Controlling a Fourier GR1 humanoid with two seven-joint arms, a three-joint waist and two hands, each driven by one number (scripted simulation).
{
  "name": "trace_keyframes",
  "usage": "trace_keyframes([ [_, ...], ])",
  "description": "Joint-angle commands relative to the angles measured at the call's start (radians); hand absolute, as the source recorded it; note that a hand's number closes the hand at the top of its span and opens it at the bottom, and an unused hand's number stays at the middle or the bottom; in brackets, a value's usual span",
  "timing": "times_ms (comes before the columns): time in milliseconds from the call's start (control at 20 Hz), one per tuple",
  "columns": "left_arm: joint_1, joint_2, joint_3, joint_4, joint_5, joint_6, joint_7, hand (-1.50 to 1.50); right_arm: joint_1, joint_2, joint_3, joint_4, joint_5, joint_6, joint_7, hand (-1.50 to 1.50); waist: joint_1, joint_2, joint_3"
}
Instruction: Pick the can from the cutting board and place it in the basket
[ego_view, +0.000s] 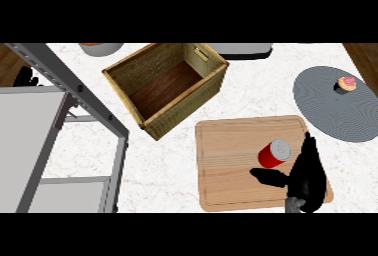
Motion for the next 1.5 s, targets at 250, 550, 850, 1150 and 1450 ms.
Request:
trace_keyframes([
  [250,0.007,-0.063,-0.054,-0.04,0.032,-0.074,0.075,0.0,-0.023,-0.011,-0.038,0.085,-0.046,-0.029,-0.025,-1.5,-0.007,0.008,-0.008],
  [550,-0.002,-0.098,-0.057,0.017,-0.002,-0.066,0.023,0.0,-0.059,-0.023,-0.023,0.129,-0.147,0.048,-0.091,1.5,-0.012,0.009,-0.008],
  [850,0.043,-0.143,-0.077,-0.06,-0.045,-0.018,0.051,0.0,-0.09,0.003,-0.009,0.228,-0.156,0.023,-0.157,1.5,-0.004,0.008,-0.008],
  [1150,0.012,-0.101,-0.028,0.004,-0.004,-0.107,0.022,0.0,-0.136,0.008,0.209,0.297,-0.152,-0.114,-0.077,1.5,0.011,0.011,-0.008],
  [1450,-0.115,-0.128,-0.081,0.019,-0.021,-0.124,0.038,0.0,-0.409,0.008,0.396,0.341,-0.189,-0.048,-0.008,1.5,0.191,0.058,-0.006],
])
